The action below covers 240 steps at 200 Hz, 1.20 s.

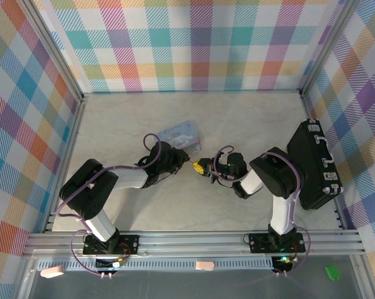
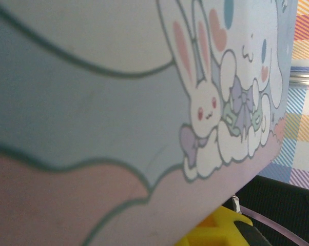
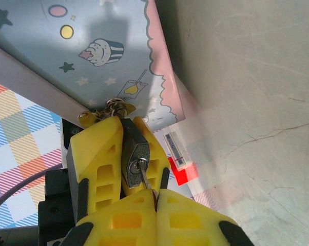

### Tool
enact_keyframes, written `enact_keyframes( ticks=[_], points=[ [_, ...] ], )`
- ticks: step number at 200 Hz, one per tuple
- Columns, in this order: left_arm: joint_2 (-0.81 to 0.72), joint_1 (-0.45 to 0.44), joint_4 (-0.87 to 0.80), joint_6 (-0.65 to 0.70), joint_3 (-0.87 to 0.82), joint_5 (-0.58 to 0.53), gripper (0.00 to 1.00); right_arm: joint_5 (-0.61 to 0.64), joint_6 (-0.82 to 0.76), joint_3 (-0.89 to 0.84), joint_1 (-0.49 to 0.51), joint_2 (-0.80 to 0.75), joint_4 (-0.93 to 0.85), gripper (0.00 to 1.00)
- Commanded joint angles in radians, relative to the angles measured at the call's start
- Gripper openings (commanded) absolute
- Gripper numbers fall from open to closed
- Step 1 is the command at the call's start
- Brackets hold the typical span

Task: Unlock the padlock with the key

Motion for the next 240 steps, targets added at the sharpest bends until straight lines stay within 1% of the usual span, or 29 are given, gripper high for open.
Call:
enact_keyframes(
  ticks=[1,68,181,240],
  points=[
    [-0.024,-0.099,0.106,-0.034,0.027,0.214,0.0,0.078,0.015,0.027,0.001,0.03,0.025,0.0],
    [0.001,-0.126,0.141,-0.051,0.045,0.198,0.0,0.07,0.016,0.05,0.009,-0.011,-0.043,0.0],
    [0.006,-0.133,0.147,-0.059,0.045,0.176,0.0,0.076,0.041,0.049,0.009,-0.004,-0.009,0.01],
    [0.02,-0.134,0.137,-0.057,0.054,0.179,0.0,0.069,0.035,0.058,0.02,-0.032,-0.033,0.0]
  ],
)
